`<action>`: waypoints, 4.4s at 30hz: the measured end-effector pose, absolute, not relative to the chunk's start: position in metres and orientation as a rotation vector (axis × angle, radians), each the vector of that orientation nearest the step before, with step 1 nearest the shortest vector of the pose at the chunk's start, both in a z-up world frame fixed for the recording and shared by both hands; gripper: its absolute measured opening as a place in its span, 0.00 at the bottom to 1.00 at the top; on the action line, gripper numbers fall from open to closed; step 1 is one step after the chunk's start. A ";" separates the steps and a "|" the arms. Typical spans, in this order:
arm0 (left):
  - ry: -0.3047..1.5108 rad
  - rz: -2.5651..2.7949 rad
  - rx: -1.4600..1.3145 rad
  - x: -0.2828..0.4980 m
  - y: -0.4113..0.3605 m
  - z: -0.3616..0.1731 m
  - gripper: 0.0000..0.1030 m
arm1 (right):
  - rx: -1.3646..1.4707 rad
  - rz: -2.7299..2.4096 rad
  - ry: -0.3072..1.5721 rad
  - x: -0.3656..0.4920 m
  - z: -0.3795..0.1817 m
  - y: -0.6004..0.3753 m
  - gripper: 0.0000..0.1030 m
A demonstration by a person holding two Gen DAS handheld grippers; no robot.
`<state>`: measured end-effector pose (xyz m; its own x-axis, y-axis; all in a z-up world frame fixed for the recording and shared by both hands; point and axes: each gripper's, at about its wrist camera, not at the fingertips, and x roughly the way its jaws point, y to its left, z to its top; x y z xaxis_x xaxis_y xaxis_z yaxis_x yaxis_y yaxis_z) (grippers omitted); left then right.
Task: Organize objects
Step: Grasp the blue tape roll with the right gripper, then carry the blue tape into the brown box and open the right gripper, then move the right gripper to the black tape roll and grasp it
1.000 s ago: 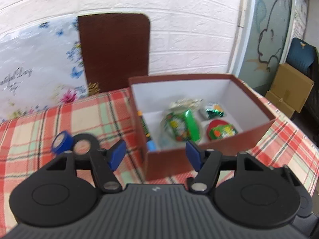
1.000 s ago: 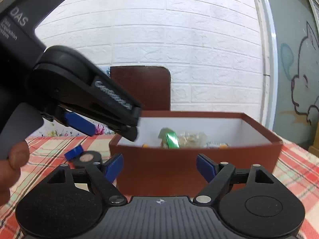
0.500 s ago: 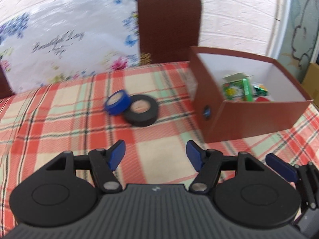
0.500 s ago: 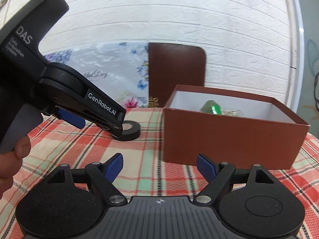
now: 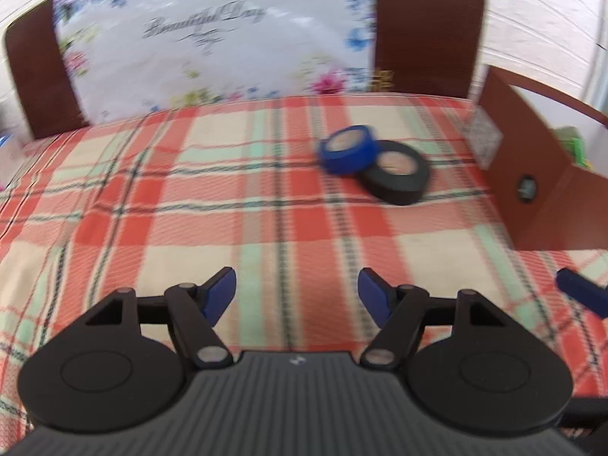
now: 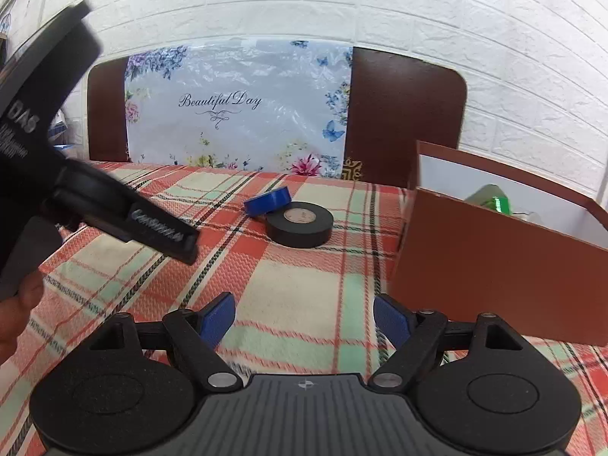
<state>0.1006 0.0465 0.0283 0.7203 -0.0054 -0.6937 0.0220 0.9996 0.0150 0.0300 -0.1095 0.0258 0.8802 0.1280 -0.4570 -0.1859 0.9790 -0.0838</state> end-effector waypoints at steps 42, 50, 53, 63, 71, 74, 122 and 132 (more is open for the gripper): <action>0.663 0.069 -0.044 0.095 0.100 -0.010 1.00 | -0.097 0.153 0.582 -0.014 0.005 -0.163 0.78; 0.779 -0.335 -0.139 0.063 0.013 0.030 0.81 | -0.154 0.166 0.556 -0.022 0.003 -0.160 0.75; 0.810 -0.437 -0.038 0.054 -0.025 0.036 0.77 | -0.191 0.188 0.548 -0.028 0.002 -0.157 0.74; 0.918 -0.523 0.046 0.058 -0.080 0.036 0.28 | -0.126 0.167 0.459 -0.027 0.016 -0.180 0.52; 0.677 -0.685 0.160 0.075 -0.179 0.107 0.33 | -0.136 -0.061 0.238 -0.011 0.066 -0.260 0.52; 0.658 -0.714 0.157 0.096 -0.211 0.114 0.33 | -0.142 -0.109 0.230 0.008 0.073 -0.289 0.52; 0.748 -0.223 0.204 0.073 -0.079 0.025 0.63 | -0.045 -0.034 0.496 -0.027 0.007 -0.202 0.75; 0.768 -0.171 0.164 0.079 -0.042 0.009 0.65 | -0.053 -0.012 0.556 -0.017 0.003 -0.188 0.75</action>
